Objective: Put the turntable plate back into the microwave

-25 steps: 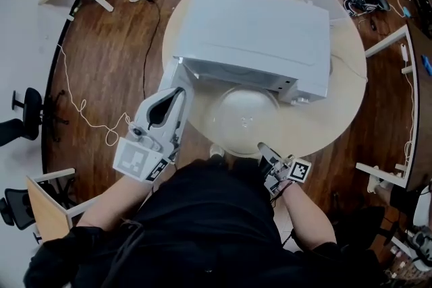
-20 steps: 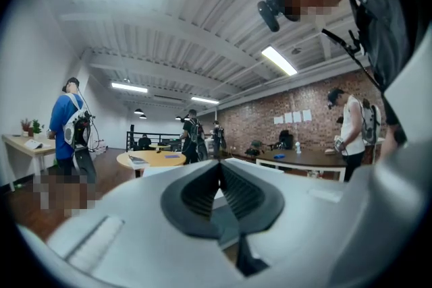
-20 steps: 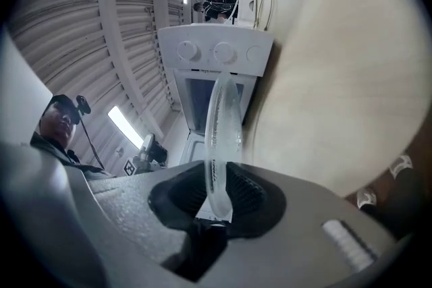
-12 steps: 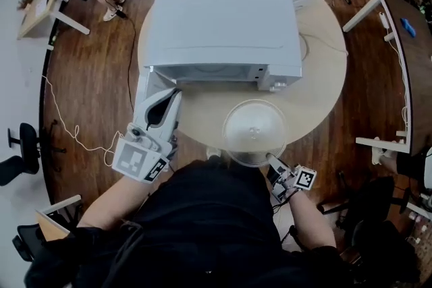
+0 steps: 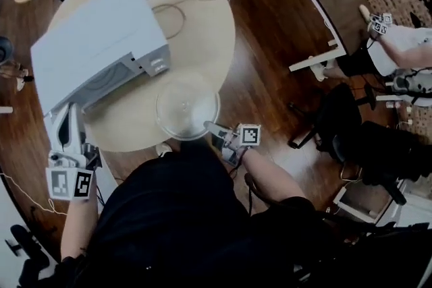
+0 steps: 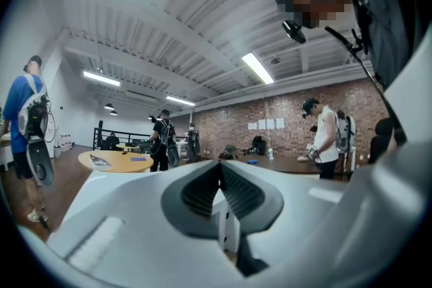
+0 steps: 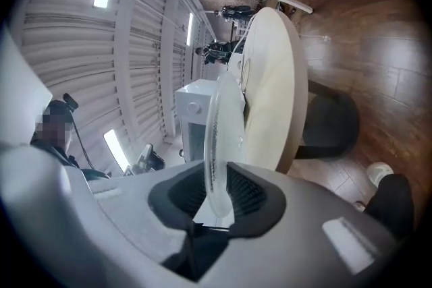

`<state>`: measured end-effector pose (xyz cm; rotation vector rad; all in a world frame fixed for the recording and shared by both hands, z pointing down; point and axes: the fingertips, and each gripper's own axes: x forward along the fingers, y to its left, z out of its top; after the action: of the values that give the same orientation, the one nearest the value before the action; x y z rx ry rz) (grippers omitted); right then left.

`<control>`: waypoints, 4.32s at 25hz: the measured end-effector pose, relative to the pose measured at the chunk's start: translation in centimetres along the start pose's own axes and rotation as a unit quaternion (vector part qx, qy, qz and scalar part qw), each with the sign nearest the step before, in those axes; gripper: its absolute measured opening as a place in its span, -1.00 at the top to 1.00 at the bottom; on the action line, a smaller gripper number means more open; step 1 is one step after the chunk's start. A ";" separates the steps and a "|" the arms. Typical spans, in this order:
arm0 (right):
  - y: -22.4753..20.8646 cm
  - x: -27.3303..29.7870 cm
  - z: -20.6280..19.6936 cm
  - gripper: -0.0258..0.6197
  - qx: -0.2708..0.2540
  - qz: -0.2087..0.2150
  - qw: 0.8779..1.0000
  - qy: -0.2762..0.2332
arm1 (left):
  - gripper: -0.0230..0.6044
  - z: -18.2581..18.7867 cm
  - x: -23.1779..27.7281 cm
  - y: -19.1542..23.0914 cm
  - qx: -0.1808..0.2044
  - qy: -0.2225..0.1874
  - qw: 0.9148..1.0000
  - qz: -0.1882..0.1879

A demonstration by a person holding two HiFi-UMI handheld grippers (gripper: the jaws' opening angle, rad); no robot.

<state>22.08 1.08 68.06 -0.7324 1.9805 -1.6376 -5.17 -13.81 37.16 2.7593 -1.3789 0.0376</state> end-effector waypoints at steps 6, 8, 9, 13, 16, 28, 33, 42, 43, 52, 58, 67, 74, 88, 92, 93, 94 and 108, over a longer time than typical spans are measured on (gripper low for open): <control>1.0 -2.2 1.2 0.68 0.000 0.011 0.999 -0.048 | 0.92 0.0 1.9 -1.4 -0.008 -0.011 1.000 -0.020; 1.2 -2.6 1.4 0.68 0.004 0.011 0.998 -0.061 | 0.92 0.6 2.4 -1.8 -0.006 -0.012 1.000 -0.025; 1.1 -2.8 1.5 0.68 0.011 0.012 0.998 -0.067 | 0.92 0.8 2.5 -1.9 -0.005 -0.012 1.000 -0.026; 0.4 -3.4 2.5 0.68 0.045 0.021 0.995 -0.086 | 0.92 0.7 2.6 -1.9 0.006 -0.012 1.000 -0.023; -0.4 -5.1 4.1 0.68 0.028 0.008 0.995 -0.095 | 0.92 0.9 2.9 -2.7 0.016 -0.009 1.000 -0.022; -3.5 -6.6 8.4 0.68 0.009 -0.017 0.995 -0.096 | 0.92 2.4 3.2 -2.8 0.038 -0.001 0.999 0.010; -6.0 -5.7 10.1 0.74 0.014 -0.043 0.996 -0.082 | 0.92 2.2 3.4 -2.3 0.039 0.002 0.999 0.028; -8.2 -6.3 10.1 0.77 0.017 -0.074 0.996 -0.044 | 0.92 2.5 3.6 -2.2 0.040 0.006 0.997 0.059; -8.2 -6.2 10.2 0.77 0.017 -0.075 0.996 -0.043 | 0.92 2.6 3.8 -2.4 0.041 0.006 0.997 0.058; -8.5 -5.1 11.2 0.72 -0.006 -0.103 0.994 -0.037 | 0.92 0.5 4.5 -2.9 0.024 0.015 0.997 0.067; -9.7 -5.4 11.7 0.29 -0.011 -0.138 0.990 -0.014 | 0.92 0.5 5.4 -2.6 0.025 0.023 0.997 0.071; -9.7 -2.5 16.2 -0.02 -0.022 -0.126 0.990 -0.051 | 0.92 1.1 6.2 -2.7 0.030 0.031 0.997 0.068; -11.8 -0.9 16.4 -0.02 -0.033 -0.183 0.982 -0.021 | 0.92 0.5 5.7 -2.7 0.029 0.038 0.996 0.078; -12.0 -4.3 15.7 0.35 -0.003 -0.156 0.984 -0.083 | 0.92 0.5 3.3 -1.9 0.022 0.015 0.996 0.085; -11.1 -6.1 15.2 0.54 0.001 -0.149 0.982 -0.118 | 0.92 0.1 1.1 -1.0 0.014 0.017 0.995 0.094; -10.8 -6.1 15.0 0.59 0.003 -0.146 0.981 -0.126 | 0.92 0.1 0.7 -0.7 0.012 0.018 0.995 0.096; -10.5 -6.0 14.7 0.63 0.009 -0.140 0.981 -0.136 | 0.92 0.1 0.3 -0.4 0.011 0.017 0.995 0.097; -5.3 -5.0 13.5 0.83 0.011 -0.079 0.965 -0.249 | 0.92 0.5 -1.5 2.1 -0.016 -0.014 0.996 0.085</control>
<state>35.23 -6.28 70.90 -1.1852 1.5725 -1.3803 -7.81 -13.90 36.66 2.6192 -1.6035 -0.0147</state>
